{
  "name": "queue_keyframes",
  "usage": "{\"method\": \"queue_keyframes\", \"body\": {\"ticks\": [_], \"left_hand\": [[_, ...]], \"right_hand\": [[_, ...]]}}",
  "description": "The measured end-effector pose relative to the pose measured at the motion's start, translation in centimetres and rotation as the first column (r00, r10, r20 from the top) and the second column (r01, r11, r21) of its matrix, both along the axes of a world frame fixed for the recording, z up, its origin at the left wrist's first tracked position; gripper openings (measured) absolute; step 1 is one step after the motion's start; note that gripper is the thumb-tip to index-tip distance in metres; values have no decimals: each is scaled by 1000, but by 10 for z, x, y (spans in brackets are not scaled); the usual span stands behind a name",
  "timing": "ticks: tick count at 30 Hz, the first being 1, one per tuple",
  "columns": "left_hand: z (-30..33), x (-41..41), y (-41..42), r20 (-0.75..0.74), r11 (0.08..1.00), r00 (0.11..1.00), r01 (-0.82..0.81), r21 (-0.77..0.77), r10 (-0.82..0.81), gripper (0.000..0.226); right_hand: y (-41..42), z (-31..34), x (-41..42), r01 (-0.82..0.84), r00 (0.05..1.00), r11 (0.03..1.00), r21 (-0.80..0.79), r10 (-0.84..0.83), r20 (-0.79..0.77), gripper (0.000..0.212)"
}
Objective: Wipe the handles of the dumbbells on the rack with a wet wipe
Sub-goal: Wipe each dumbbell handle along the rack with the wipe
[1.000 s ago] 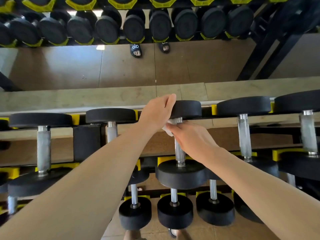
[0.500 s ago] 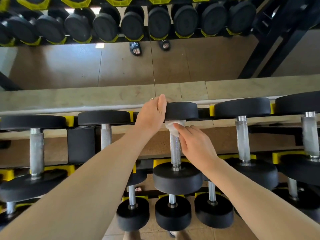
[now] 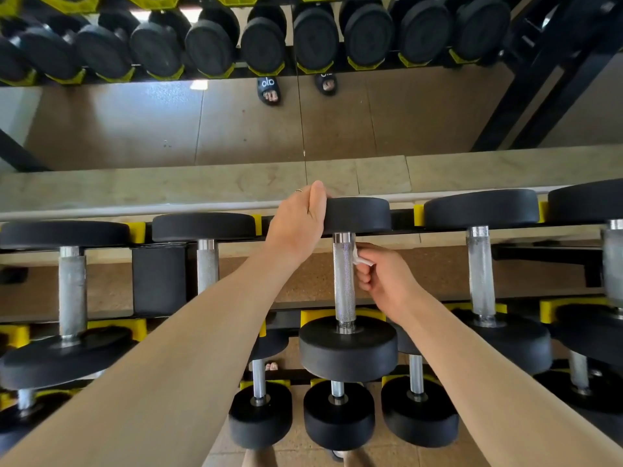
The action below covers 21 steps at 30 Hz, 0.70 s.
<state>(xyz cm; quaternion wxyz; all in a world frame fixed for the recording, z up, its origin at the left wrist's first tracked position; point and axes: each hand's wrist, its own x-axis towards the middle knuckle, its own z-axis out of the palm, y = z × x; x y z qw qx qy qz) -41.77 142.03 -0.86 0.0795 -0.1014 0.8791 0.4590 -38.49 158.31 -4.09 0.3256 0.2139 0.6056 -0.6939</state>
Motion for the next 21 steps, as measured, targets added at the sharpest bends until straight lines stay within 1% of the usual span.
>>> {"method": "queue_keyframes", "body": {"ticks": [1,2,5,6,8,9,11,12,13,14,15,16,17,18,19,21], "left_hand": [[0,0,0,-3,1000,1000,1,1,-1,53],[0,1,0,-5,1000,1000,2,0,-2,52],[1,1,1,-7,1000,1000,7,2,-6,50],[1,1,1,-4,1000,1000,8,1,-8,50],[1,1,1,1,1000,1000,11,0,-11,49],[1,1,1,3,1000,1000,6,-1,-6,49],[2,1,1,6,1000,1000,-9,4,9,48],[2,1,1,5,1000,1000,-14,6,14,48],[2,1,1,6,1000,1000,-17,7,17,48],[3,1,1,6,1000,1000,-18,6,18,48],[3,1,1,5,1000,1000,-17,5,17,47],[4,2,2,2,1000,1000,-9,2,9,46],[4,2,3,-3,1000,1000,-3,-5,3,45],[4,2,4,-9,1000,1000,-1,-14,0,45],[4,2,5,-10,1000,1000,-1,-22,1,44],[3,1,4,-11,999,1000,-6,-36,5,44]], "right_hand": [[2,0,-3,-7,999,998,-69,10,40,32],[4,0,-5,-7,997,994,-107,15,75,31],[2,3,-13,26,988,991,-133,-6,154,30],[-1,5,-14,35,988,995,-97,-19,153,29],[-5,10,-14,18,995,998,65,-25,99,25],[-7,14,-10,0,999,986,169,-8,43,21],[-10,23,7,-24,984,936,350,84,-157,16],[-11,27,19,-35,947,902,431,167,-273,16],[-12,34,31,-55,885,858,510,279,-373,15],[-12,38,42,-81,793,806,586,408,-452,16],[-13,40,49,-102,678,738,668,543,-496,19],[-13,38,51,-113,566,643,758,668,-483,23],[-13,36,49,-107,487,536,837,763,-426,27],[-11,34,44,-79,444,443,893,818,-367,29],[-9,32,38,-30,408,370,928,853,-327,30],[-5,23,30,99,321,262,960,905,-280,34]]}}
